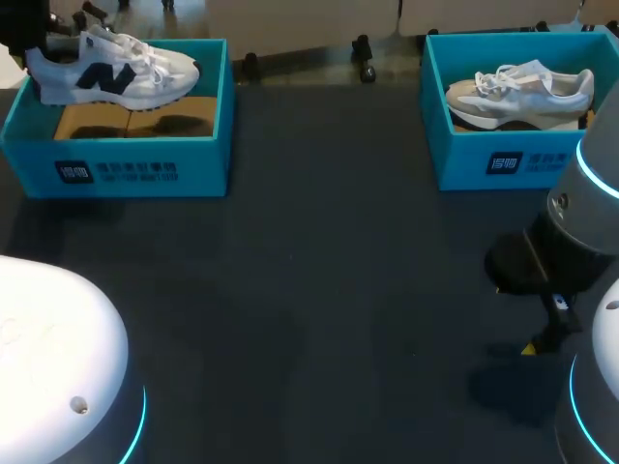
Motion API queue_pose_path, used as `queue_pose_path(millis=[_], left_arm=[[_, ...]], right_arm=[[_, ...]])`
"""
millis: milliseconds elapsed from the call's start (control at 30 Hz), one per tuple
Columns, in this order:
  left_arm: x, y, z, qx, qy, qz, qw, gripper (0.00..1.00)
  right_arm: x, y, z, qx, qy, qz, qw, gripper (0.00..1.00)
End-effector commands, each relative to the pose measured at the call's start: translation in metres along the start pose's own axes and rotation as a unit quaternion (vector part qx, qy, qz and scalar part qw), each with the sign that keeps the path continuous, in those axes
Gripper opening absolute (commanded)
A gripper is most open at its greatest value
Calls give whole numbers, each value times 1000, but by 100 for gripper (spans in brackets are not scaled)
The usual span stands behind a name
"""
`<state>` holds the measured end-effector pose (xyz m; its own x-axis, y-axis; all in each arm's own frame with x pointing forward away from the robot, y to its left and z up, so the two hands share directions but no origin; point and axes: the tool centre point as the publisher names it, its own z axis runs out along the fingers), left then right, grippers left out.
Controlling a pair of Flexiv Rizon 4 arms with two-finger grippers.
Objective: Take the shoe out of the shoebox, open the shoe tongue, remove and reinsert the insole, then place the shoe into the shoebox
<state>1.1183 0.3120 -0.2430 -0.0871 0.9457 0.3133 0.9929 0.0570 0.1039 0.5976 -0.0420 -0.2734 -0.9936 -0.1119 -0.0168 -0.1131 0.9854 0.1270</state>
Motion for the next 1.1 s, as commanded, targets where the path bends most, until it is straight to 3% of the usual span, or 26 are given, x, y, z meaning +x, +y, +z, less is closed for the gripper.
queue_pose_path(millis=[33, 433, 1100], left_arm=[[-2, 10, 6, 10, 1, -3, 1000, 0], [-4, 2, 13, 23, 0, -2, 1000, 0], [6, -44, 17, 28, -15, 23, 999, 0]], right_arm=[[1, 0, 1, 0, -1, 0, 1000, 100], [1, 0, 1, 0, -1, 0, 1000, 100], [1, 0, 1, 0, -1, 0, 1000, 100]])
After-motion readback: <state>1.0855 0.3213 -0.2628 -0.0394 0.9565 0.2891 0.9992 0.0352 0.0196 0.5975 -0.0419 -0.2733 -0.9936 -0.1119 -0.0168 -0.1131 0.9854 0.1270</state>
